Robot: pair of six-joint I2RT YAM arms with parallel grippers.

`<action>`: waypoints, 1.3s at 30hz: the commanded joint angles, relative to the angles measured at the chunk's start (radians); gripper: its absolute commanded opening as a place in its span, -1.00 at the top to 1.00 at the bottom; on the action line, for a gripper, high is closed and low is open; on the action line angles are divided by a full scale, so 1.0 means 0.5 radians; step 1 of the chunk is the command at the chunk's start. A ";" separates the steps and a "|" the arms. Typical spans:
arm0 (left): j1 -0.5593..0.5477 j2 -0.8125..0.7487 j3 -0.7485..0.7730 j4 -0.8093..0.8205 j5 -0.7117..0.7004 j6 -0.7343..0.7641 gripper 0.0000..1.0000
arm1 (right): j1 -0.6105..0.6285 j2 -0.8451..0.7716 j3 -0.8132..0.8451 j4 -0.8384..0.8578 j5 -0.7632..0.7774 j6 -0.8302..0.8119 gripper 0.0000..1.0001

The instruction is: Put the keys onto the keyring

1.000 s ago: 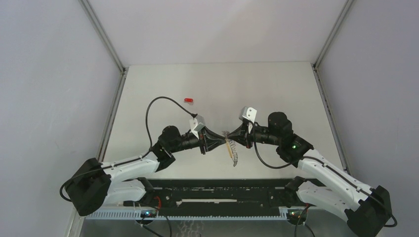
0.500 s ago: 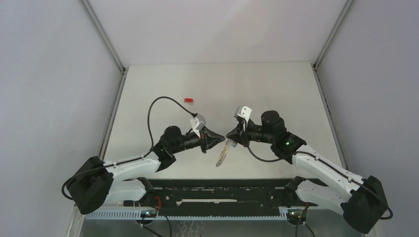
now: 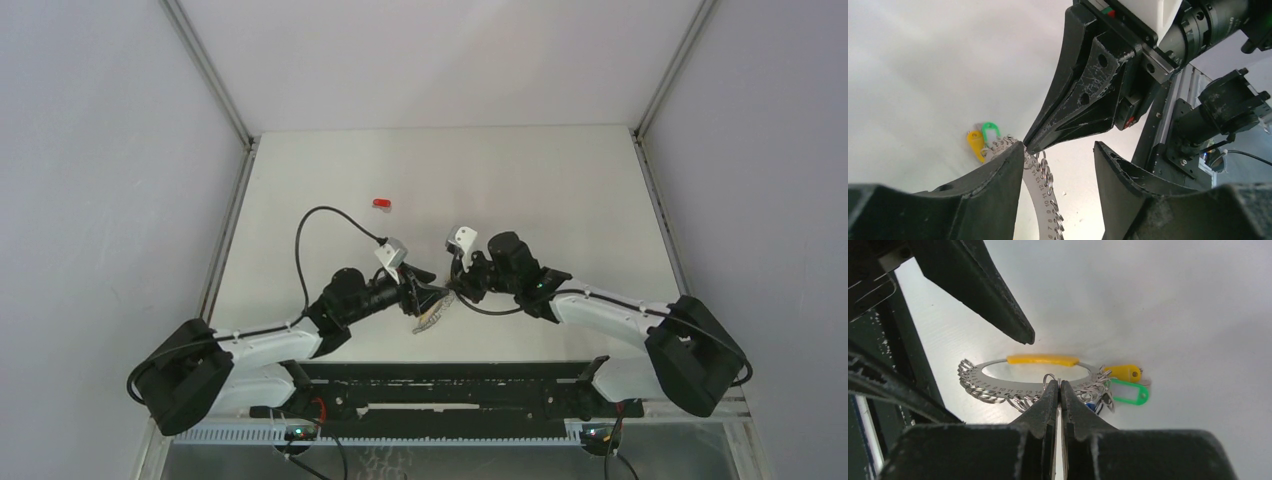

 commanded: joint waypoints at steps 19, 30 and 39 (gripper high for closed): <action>0.050 0.257 -0.065 0.128 -0.184 -0.394 -0.27 | -0.068 0.176 0.014 -0.045 0.195 0.250 1.00; 0.106 0.177 0.011 -0.209 -0.308 -0.353 -0.27 | -0.088 0.205 0.014 -0.350 0.178 0.295 0.81; 0.133 0.177 0.114 -0.426 -0.305 -0.239 -0.31 | -0.176 0.135 0.135 -0.601 0.179 0.341 0.60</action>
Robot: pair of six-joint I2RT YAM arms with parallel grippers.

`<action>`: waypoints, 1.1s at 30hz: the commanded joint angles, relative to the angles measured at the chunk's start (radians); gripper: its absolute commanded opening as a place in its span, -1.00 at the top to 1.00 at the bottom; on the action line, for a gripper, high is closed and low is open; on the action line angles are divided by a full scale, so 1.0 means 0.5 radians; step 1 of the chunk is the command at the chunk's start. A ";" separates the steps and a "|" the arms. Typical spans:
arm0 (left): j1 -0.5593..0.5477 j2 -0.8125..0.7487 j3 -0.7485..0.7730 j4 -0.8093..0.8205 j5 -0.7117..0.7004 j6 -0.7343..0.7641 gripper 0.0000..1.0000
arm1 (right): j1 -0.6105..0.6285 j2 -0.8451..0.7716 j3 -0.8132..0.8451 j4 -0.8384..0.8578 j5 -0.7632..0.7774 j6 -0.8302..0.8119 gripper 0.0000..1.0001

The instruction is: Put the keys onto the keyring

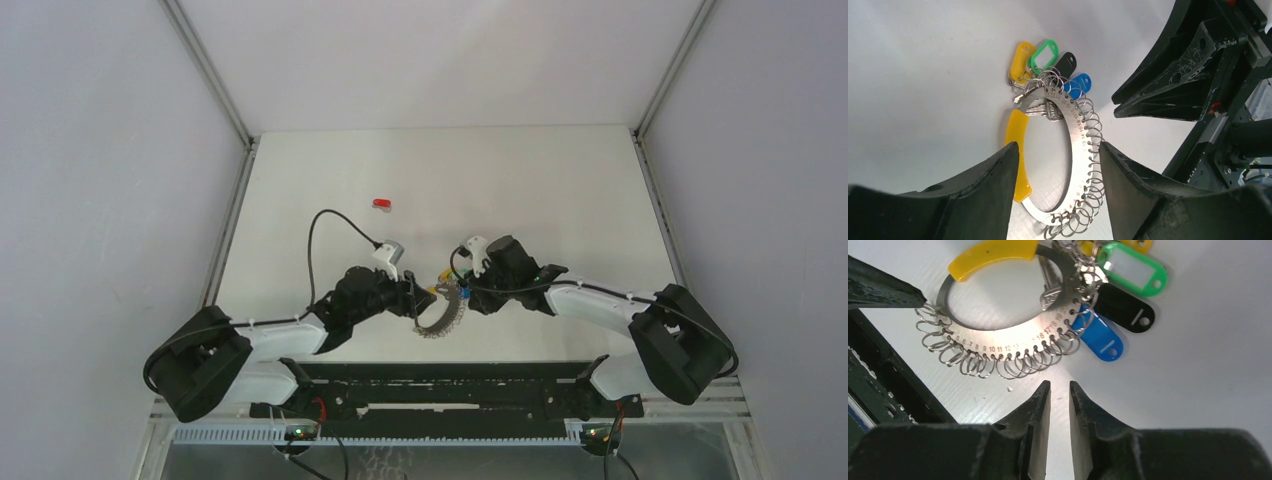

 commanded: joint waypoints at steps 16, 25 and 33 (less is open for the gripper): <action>-0.076 0.340 0.975 -1.480 -0.524 0.597 -0.31 | -0.167 0.055 0.292 -0.215 0.095 0.132 0.36; -0.141 0.669 1.327 -1.735 -0.505 0.819 -0.18 | -0.300 -0.364 0.079 -0.130 0.220 0.196 0.10; -0.266 0.931 1.607 -1.860 -0.421 1.032 0.02 | -0.396 -0.578 -0.025 -0.090 0.215 0.210 0.05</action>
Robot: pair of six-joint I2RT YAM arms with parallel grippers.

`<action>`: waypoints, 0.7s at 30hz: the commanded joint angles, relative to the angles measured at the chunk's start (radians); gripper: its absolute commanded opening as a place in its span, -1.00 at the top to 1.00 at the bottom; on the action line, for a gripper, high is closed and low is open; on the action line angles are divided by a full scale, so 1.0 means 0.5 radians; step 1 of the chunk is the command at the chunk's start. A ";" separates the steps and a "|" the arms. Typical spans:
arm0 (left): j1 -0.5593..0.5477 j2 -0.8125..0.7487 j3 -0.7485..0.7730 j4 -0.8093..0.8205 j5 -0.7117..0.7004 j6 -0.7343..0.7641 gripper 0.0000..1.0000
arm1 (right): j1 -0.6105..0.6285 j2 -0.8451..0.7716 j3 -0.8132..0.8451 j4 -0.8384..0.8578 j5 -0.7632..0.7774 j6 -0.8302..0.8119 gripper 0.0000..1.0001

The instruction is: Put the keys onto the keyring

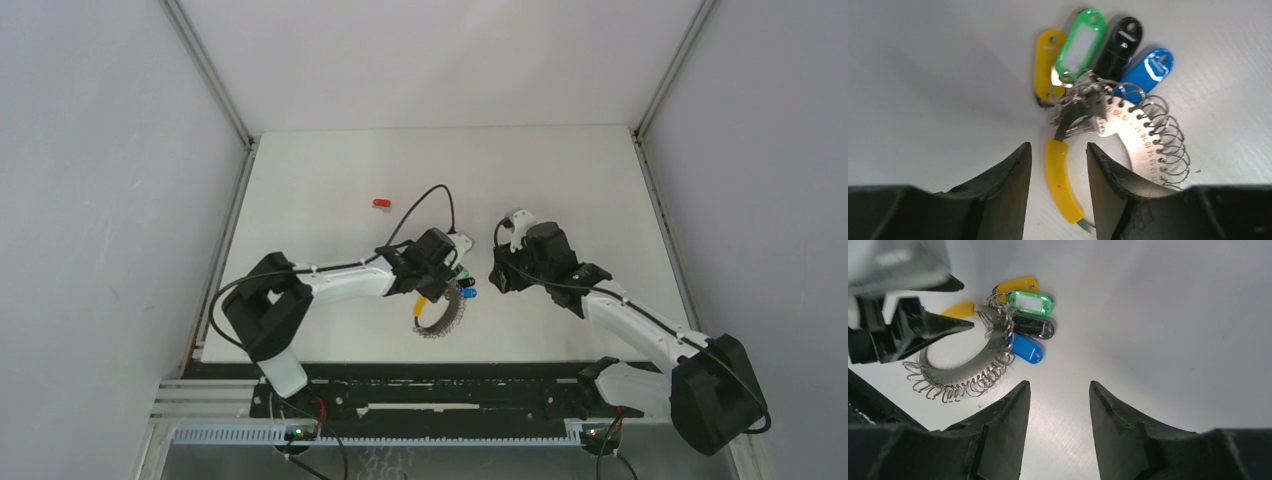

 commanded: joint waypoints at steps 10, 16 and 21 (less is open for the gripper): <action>-0.037 0.325 0.425 -0.274 0.126 0.287 0.13 | -0.071 -0.187 -0.059 0.122 -0.042 0.043 0.05; -0.023 0.374 0.439 -0.355 0.187 0.335 0.41 | -0.074 -0.204 -0.075 0.132 -0.056 0.032 0.05; -0.021 0.292 0.332 -0.276 0.134 0.390 0.81 | -0.070 -0.185 -0.084 0.165 -0.103 0.031 0.04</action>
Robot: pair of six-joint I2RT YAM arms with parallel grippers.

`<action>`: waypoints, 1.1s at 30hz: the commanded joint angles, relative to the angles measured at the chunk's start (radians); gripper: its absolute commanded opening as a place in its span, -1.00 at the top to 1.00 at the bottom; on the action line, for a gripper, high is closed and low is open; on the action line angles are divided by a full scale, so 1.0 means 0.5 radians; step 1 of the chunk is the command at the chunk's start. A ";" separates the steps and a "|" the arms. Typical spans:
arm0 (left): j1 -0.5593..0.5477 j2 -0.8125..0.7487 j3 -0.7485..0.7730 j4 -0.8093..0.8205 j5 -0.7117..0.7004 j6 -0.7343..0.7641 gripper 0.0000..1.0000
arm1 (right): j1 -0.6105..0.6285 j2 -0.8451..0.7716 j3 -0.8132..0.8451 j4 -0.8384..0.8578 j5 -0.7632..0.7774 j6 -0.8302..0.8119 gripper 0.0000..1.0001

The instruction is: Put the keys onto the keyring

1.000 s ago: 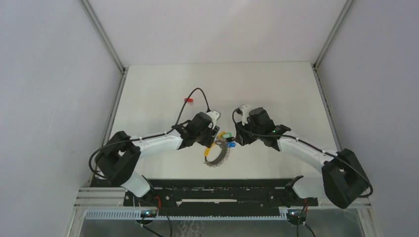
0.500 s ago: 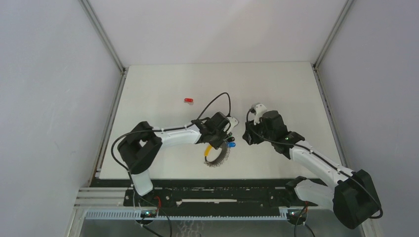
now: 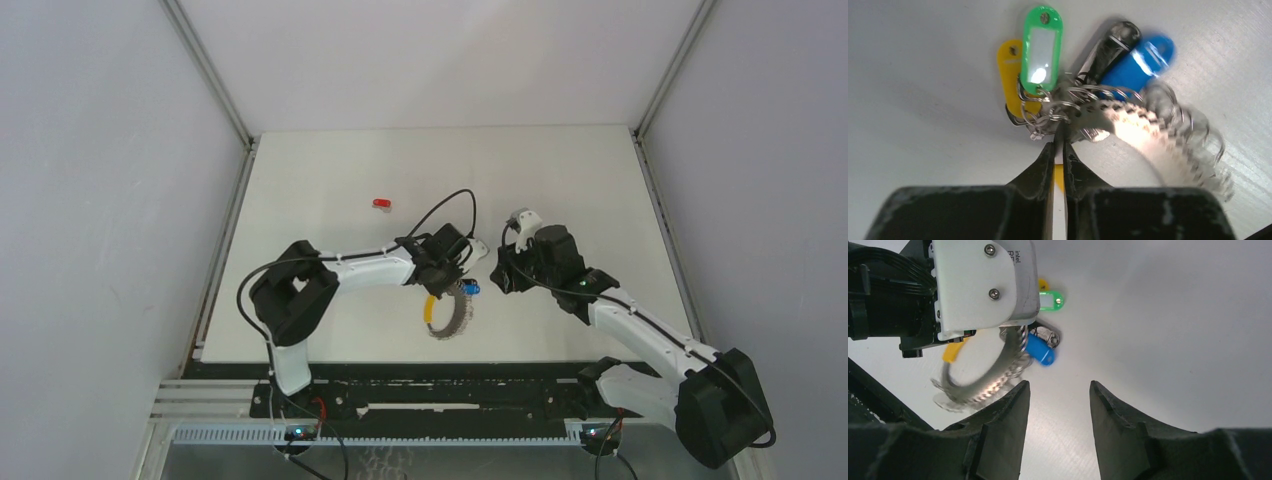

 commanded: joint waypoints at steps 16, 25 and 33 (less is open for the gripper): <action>0.009 -0.713 -0.632 0.732 -0.017 0.314 0.99 | 0.007 0.197 -0.021 0.420 -0.649 -0.141 0.14; 0.028 -0.967 -0.905 0.950 0.095 0.480 1.00 | 0.188 0.161 -0.125 0.619 -0.807 -0.586 0.14; 0.208 -1.162 -1.078 1.122 0.442 0.400 1.00 | 0.422 0.234 -0.197 0.845 -0.720 -0.847 0.16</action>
